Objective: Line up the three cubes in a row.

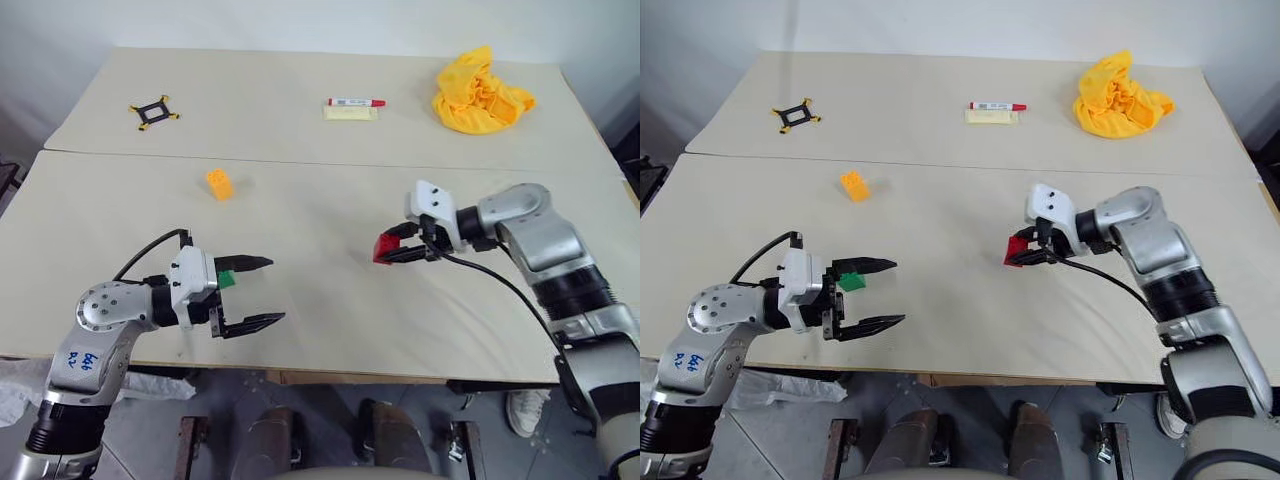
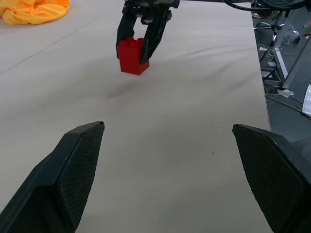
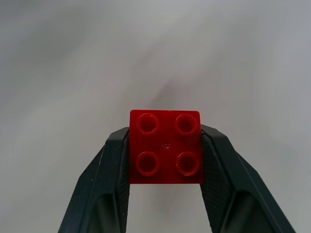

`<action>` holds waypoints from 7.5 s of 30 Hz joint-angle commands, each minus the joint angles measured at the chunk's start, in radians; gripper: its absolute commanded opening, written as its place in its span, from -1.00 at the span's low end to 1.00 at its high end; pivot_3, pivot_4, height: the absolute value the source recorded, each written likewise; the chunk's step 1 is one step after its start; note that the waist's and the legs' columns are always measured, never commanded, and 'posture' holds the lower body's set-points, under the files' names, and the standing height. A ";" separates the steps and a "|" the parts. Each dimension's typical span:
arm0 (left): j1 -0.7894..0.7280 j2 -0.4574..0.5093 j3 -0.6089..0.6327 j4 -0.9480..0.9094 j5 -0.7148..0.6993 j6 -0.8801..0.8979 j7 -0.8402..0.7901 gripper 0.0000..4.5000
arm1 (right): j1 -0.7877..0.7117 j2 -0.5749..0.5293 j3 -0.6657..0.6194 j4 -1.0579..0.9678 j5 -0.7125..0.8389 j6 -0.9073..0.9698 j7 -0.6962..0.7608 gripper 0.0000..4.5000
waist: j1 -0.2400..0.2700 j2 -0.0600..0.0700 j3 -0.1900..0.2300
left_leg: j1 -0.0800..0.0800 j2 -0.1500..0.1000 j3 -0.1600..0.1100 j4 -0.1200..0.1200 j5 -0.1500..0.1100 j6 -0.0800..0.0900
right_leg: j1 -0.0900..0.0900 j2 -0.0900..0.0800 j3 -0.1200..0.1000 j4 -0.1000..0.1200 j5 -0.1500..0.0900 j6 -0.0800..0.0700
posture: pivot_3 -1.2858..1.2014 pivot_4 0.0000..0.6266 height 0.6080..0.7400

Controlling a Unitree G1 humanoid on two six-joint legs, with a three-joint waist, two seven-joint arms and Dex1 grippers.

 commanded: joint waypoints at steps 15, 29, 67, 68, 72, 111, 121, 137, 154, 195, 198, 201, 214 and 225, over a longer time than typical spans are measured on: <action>0.029 0.014 0.096 -0.093 -0.043 0.048 0.060 1.00 | -0.052 0.079 -0.099 0.166 -0.022 -0.259 0.077 0.98 | -0.014 0.000 0.000 | 0.001 0.001 0.001 0.000 0.000 0.000 | 0.000 0.001 0.001 0.000 0.000 0.000 | 0.03 -0.52 1.00; 0.352 0.070 0.539 0.173 -0.113 -0.005 -0.044 1.00 | 0.391 0.031 -0.455 0.011 0.354 -0.441 0.257 0.98 | -0.016 -0.001 0.000 | 0.002 0.002 0.002 -0.001 0.000 0.000 | 0.001 0.001 0.001 -0.001 0.000 0.000 | 0.03 -0.52 1.00; -0.188 0.050 0.081 0.520 0.048 -0.098 -0.198 -0.34 | 0.675 0.097 -0.451 -0.411 0.467 -0.334 0.094 1.00 | 0.000 -0.002 0.000 | 0.003 0.000 0.002 0.000 0.000 0.000 | 0.000 0.000 0.001 0.004 0.000 -0.001 | 0.03 -0.52 1.00; -0.221 0.049 0.065 0.496 0.033 -0.063 -0.216 -0.34 | 0.679 0.093 -0.460 -0.412 0.468 -0.335 0.087 1.00 | -0.001 -0.002 0.000 | 0.003 0.000 0.002 0.000 0.000 0.000 | 0.000 0.000 0.001 0.004 0.000 -0.001 | 0.03 -0.52 1.00; -0.407 -0.003 -0.063 0.491 0.065 -0.034 -0.291 -0.34 | 0.687 0.075 -0.519 -0.436 0.511 -0.292 0.040 1.00 | 0.008 -0.003 0.000 | 0.003 0.000 0.002 0.001 0.000 0.000 | 0.000 0.000 0.001 0.005 0.000 -0.001 | 0.03 -0.52 1.00; -0.096 -0.175 0.346 0.345 0.016 -0.234 0.112 0.99 | 0.611 0.187 -0.466 -0.452 0.465 -0.313 -0.124 1.00 | -0.024 -0.007 0.002 | 0.002 0.001 -0.002 0.001 0.000 0.001 | 0.000 -0.001 0.002 0.005 0.000 0.000 | 0.03 -0.52 1.00; 0.423 -0.337 0.561 0.015 -0.009 -0.172 0.440 0.99 | 0.541 0.196 -0.445 -0.432 0.464 -0.311 -0.092 1.00 | -0.003 -0.008 0.001 | 0.003 0.000 -0.001 0.001 0.000 0.001 | 0.003 -0.002 0.005 0.002 0.000 0.000 | 0.03 -0.52 1.00; -0.242 -0.393 0.213 0.098 0.122 0.384 1.024 0.99 | 0.560 0.175 -0.454 -0.391 0.450 -0.315 -0.067 1.00 | 0.015 -0.011 -0.001 | 0.004 -0.001 0.000 -0.001 -0.001 0.001 | 0.001 0.000 0.003 0.005 0.000 0.000 | 0.03 -0.52 1.00; -0.668 -0.499 0.130 0.744 0.305 0.155 1.175 0.99 | 0.610 0.178 -0.452 -0.441 0.449 -0.317 -0.110 1.00 | 0.023 -0.011 -0.001 | 0.002 -0.001 0.001 0.001 -0.001 0.001 | 0.001 0.000 0.002 0.003 0.000 0.001 | 0.03 -0.52 1.00; -0.659 0.054 -0.051 1.280 0.284 -0.579 -0.430 -0.35 | 0.718 0.105 -0.499 -0.524 0.476 -0.270 -0.132 1.00 | 0.000 -0.011 -0.001 | 0.002 -0.001 0.003 0.001 0.000 0.001 | 0.000 0.001 0.001 0.003 0.000 0.001 | 0.03 -0.52 1.00; -0.722 0.017 -0.069 1.381 0.326 -0.645 -0.417 -0.35 | 0.728 0.098 -0.507 -0.537 0.475 -0.265 -0.133 1.00 | 0.000 -0.011 -0.001 | 0.002 -0.002 0.003 0.000 0.000 0.001 | 0.000 0.001 0.001 0.003 0.000 0.001 | 0.03 -0.52 1.00; -0.769 -0.009 -0.078 1.452 0.363 -0.691 -0.390 -0.35 | 0.735 0.088 -0.519 -0.543 0.476 -0.261 -0.134 1.00 | 0.001 -0.011 -0.001 | 0.002 -0.002 0.003 0.001 0.000 0.001 | 0.000 0.001 0.000 0.004 0.000 0.001 | 0.03 -0.52 1.00; -0.846 -0.002 -0.058 1.541 0.427 -0.678 -0.367 0.17 | 0.756 0.080 -0.515 -0.579 0.480 -0.237 -0.139 1.00 | 0.002 -0.011 -0.001 | 0.002 -0.002 0.003 0.001 0.000 0.003 | 0.000 0.000 0.001 0.005 0.000 0.001 | 0.03 -0.52 1.00; -0.799 0.032 -0.026 1.529 0.419 -0.687 -0.361 0.84 | 0.716 0.088 -0.491 -0.563 0.474 -0.219 -0.129 1.00 | -0.004 -0.012 -0.001 | 0.002 -0.001 0.003 0.001 0.000 0.003 | -0.001 0.000 0.000 0.005 0.000 0.001 | 0.03 -0.52 1.00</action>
